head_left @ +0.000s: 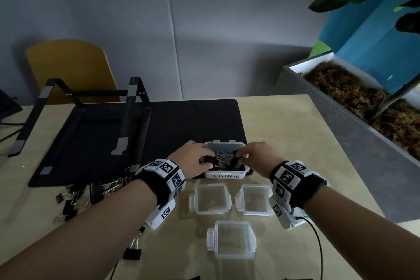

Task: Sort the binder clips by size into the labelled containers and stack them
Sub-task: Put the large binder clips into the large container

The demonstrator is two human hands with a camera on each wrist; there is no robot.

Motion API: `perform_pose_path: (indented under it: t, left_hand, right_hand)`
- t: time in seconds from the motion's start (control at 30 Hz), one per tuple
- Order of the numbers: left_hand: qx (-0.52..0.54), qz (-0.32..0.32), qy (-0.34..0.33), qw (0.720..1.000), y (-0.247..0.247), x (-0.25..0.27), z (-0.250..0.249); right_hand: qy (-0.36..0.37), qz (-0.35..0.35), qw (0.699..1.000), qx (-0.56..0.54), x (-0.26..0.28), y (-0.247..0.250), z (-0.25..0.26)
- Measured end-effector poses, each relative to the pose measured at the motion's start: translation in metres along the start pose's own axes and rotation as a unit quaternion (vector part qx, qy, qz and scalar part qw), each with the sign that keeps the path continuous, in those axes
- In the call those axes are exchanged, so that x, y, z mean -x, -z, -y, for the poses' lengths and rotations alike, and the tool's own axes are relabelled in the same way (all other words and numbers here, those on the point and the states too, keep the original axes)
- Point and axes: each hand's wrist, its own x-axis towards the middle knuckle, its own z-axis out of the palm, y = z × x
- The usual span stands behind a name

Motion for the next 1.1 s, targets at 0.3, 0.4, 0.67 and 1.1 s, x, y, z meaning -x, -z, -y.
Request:
perform_pose_path:
  t: [0.3, 0.4, 0.67, 1.1]
  left_hand:
    - [0.057, 0.000, 0.067, 0.996, 0.000, 0.002, 0.007]
    - [0.052, 0.012, 0.065, 0.996, 0.000, -0.002, 0.003]
    - [0.086, 0.024, 0.084, 0.993, -0.001, -0.004, 0.005]
    - [0.143, 0.005, 0.082, 0.986, -0.007, -0.003, 0.013]
  right_hand:
    - [0.023, 0.035, 0.999, 0.017, -0.005, 0.012, 0.001]
    - [0.056, 0.065, 0.994, 0.064, -0.010, 0.016, 0.004]
    - [0.067, 0.062, 0.993, 0.070, -0.007, 0.020, 0.006]
    - [0.039, 0.004, 0.994, 0.099, -0.002, -0.001, 0.006]
